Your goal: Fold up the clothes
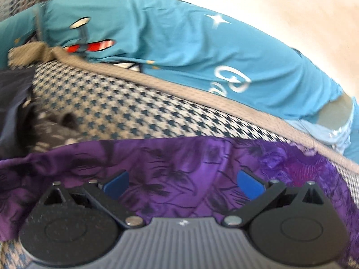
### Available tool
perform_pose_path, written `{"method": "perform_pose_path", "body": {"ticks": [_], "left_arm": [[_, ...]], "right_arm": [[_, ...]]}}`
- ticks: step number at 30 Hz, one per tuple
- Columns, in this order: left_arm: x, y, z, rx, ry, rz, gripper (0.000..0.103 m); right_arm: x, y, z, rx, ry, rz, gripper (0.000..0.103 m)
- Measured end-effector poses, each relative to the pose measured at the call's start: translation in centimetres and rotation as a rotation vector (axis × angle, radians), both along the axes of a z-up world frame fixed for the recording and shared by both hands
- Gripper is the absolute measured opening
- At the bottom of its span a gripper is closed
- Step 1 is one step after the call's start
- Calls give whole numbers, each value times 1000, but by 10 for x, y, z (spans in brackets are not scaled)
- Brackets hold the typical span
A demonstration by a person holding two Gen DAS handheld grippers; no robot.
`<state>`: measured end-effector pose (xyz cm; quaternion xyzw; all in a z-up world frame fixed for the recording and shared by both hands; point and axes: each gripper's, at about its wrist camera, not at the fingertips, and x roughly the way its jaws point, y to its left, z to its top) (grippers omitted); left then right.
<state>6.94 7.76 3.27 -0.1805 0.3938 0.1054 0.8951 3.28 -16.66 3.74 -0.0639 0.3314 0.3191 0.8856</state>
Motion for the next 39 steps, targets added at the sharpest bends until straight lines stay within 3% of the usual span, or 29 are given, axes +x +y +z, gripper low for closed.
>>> {"method": "perform_pose_path", "body": {"ticks": [8,21,30,39], "left_arm": [[18,-30,-12,63,4,-92,103],[58,-63,-10,265,-87,-318,103],[95,-80,-16,266,-97,-441,103],[132,-99,-30,258,-48,-550,103]], "right_arm": [[18,-34,-7,20,25,-125,22],[20,-45,0,43,67,-125,29],[28,-61,-5,83,160,-187,29],[24,-63,-1,38,113,-169,29]]}}
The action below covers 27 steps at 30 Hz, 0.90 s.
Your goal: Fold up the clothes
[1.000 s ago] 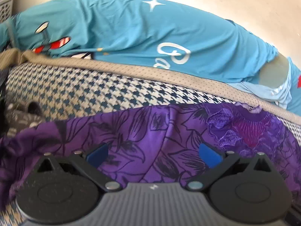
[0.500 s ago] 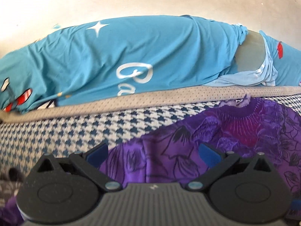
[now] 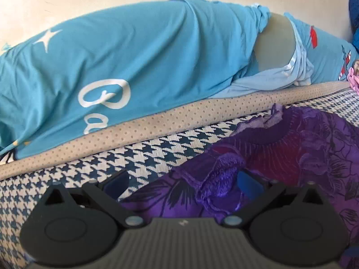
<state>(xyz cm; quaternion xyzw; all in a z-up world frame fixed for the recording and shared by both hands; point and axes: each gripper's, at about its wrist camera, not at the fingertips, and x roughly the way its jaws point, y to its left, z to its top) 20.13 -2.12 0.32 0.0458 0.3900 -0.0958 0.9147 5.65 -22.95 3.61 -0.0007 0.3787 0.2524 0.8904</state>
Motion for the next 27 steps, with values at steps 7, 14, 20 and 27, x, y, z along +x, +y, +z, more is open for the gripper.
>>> {"method": "perform_pose_path", "body": {"ticks": [7,14,20,27], "left_arm": [[20,-2,-17,-15,78,-33,103],[18,-13,-11,-12,70,-91,81],[1,-31,3,41,17,-144,36],[-57,-72,10,271,-179,-244,29]], "right_arm": [[2,-2,-1,11,17,-9,29],[4,-1,-2,8,12,-18,29],[6,-3,-1,7,2,-45,29],[8,-5,1,5,-5,-66,29]]}}
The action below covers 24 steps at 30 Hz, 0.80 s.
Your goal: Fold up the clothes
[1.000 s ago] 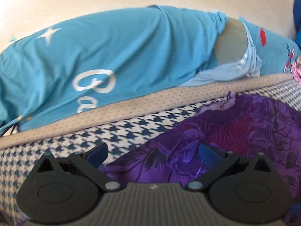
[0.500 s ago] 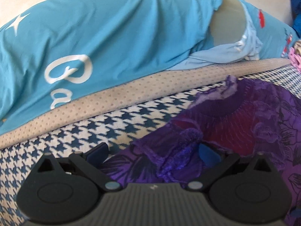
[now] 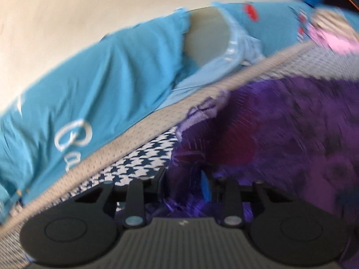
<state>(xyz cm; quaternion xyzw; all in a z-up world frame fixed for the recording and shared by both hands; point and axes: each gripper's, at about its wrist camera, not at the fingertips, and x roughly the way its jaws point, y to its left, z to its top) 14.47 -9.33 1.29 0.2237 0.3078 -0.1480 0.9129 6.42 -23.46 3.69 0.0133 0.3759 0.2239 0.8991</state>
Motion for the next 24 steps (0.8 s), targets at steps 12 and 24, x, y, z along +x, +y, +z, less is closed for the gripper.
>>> {"method": "perform_pose_path", "body": {"ticks": [12,24], "left_arm": [[-42,-5,5,-35,48,-127,45],[-5,49,40,-424,135,-10,78]], "right_arm": [[14,-25,12,29,-42,-142,29],[20,-28,11,55,-25,-163,29]]}}
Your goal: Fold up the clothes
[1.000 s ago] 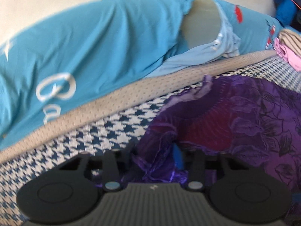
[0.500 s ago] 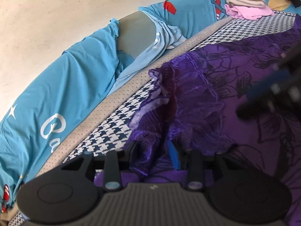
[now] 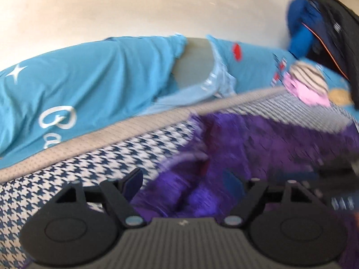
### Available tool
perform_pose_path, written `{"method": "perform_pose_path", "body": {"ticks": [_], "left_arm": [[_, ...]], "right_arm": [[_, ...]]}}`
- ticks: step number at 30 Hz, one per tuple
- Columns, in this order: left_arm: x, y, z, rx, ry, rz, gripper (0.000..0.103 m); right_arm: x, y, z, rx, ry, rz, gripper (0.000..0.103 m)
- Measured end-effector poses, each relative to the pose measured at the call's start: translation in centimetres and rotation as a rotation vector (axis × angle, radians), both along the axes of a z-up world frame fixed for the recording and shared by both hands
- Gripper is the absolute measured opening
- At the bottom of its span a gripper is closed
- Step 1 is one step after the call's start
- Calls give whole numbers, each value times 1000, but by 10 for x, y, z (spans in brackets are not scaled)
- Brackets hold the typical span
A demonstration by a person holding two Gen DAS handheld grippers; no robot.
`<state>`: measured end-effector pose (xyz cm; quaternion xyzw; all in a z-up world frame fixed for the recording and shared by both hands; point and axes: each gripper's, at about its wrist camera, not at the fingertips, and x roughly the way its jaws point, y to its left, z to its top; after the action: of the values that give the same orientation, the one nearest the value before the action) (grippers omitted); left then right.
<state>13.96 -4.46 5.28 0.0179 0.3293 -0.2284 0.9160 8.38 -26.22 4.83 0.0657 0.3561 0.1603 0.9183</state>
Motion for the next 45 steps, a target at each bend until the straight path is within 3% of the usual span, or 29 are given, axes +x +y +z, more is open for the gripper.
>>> {"method": "perform_pose_path", "body": {"ticks": [3,9,14,21,25,28,31,35,41,45], "left_arm": [[23,9,-5,-49,50,45,77],[48,0,-24,-31,101,22,69],[55,-15,-35,4,125,-16,64],[54,-30,-38,23,122,-26,51],[52,-23,-30,-51,129,-17,41],[45,-28,-25,-17,107,-36,33],[36,-30,-23,-21,98,-63,30],[21,-37,-19,29,60,-105,30],[8,-56,-29,182,6,-124,22],[7,-56,-35,185,15,-116,21]], "right_arm": [[-1,4,-1,-5,-1,14,29],[-2,8,-2,-18,2,37,29],[-1,9,-5,-13,19,36,29],[-2,13,-6,-20,22,48,29],[-3,15,-7,-24,20,48,29],[-3,14,-6,-25,20,45,29],[-3,14,-6,-24,21,44,29],[-2,14,-6,-24,20,45,29],[-2,13,-6,-22,24,41,29],[-2,13,-6,-21,27,42,29]]}}
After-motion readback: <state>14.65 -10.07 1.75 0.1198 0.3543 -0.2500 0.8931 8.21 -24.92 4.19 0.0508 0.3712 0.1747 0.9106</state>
